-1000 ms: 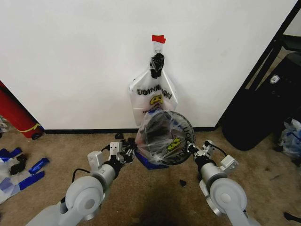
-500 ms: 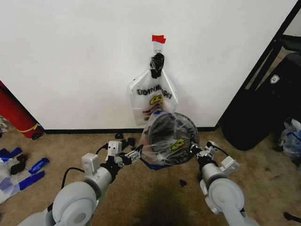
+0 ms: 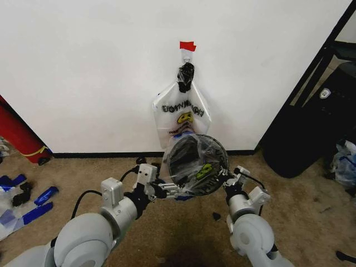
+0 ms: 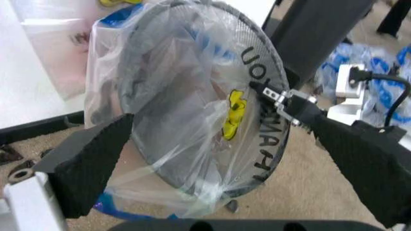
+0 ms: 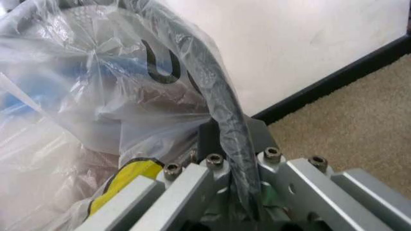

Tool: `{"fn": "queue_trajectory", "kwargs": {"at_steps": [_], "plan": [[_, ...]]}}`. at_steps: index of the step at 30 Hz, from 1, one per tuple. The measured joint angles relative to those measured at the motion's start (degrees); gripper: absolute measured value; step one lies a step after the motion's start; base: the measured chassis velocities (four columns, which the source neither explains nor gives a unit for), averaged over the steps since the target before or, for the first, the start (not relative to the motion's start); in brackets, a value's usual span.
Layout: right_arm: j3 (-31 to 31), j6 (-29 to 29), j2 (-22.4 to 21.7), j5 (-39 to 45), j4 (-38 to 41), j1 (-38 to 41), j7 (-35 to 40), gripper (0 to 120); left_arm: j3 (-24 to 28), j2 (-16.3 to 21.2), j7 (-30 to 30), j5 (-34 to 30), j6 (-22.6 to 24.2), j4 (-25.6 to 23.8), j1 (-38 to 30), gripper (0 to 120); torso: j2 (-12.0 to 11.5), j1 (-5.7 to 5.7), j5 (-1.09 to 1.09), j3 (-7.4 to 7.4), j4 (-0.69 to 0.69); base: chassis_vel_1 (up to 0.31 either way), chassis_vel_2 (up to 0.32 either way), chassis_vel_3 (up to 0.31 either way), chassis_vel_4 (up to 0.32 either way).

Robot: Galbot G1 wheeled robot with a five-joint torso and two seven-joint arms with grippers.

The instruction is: Pick up the garbage bag from the wall and place it over the trash bin.

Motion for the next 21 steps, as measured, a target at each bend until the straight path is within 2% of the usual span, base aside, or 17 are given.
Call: {"fn": "queue_trajectory", "kwargs": {"at_steps": [7, 8, 11, 13, 15, 17, 18, 21], "plan": [[0.20, 0.46, 0.44, -1.73, -0.21, -0.30, -0.24, 0, 5.91, -1.24, -2.40, -2.86, 2.18, 3.01, -9.41, 95, 0.00, 0.00, -0.01, 0.00, 0.02, 0.000, 0.000, 0.000, 0.000], [0.31, 0.50, 0.49, -1.87, -0.21, -0.33, -0.25, 0, 7.02, -1.77, -2.55, -3.14, 2.25, 3.54, -11.09, 89, 0.00, 0.00, -0.01, 0.00, 0.00, 0.000, 0.000, 0.000, 0.000], [0.46, 0.53, 0.51, -1.92, -0.21, -0.36, -0.26, 0, 7.80, -2.22, -2.73, -3.39, 2.34, 4.04, -12.28, 83, 0.00, 0.00, -0.01, 0.00, 0.00, 0.000, 0.000, 0.000, 0.000], [0.63, 0.54, 0.48, -1.92, -0.13, -0.42, -0.27, 0, 7.96, -2.30, -2.82, -3.44, 2.36, 4.27, -12.44, 71, 0.00, 0.00, -0.01, 0.00, 0.03, 0.000, 0.000, 0.000, 0.000], [0.66, 0.54, 0.45, -1.91, -0.09, -0.43, -0.28, 0, 7.96, -2.22, -2.82, -3.44, 2.36, 4.27, -12.30, 68, 0.00, 0.00, -0.01, 0.00, 0.02, 0.000, 0.000, 0.000, 0.000], [0.63, 0.54, 0.41, -2.05, -0.12, -0.36, -0.28, 0, 8.07, -2.08, -2.83, -3.55, 2.37, 4.15, -12.24, 55, 0.00, 0.00, -0.01, 0.00, 0.03, 0.000, 0.000, 0.000, 0.000], [0.63, 0.54, 0.41, -2.05, -0.12, -0.36, -0.28, 0, 8.07, -2.08, -2.83, -3.55, 2.37, 4.15, -12.24, 55, 0.00, 0.00, -0.01, 0.00, 0.03, 0.000, 0.000, 0.000, 0.000], [0.31, 0.79, 0.53, -3.63, -0.37, -0.29, -0.30, 0, 10.28, -2.61, -3.57, -4.86, 3.10, 4.33, -14.36, 42, 0.00, 0.00, 0.00, 0.00, 0.03, 0.000, 0.000, 0.000, 0.000]]}}
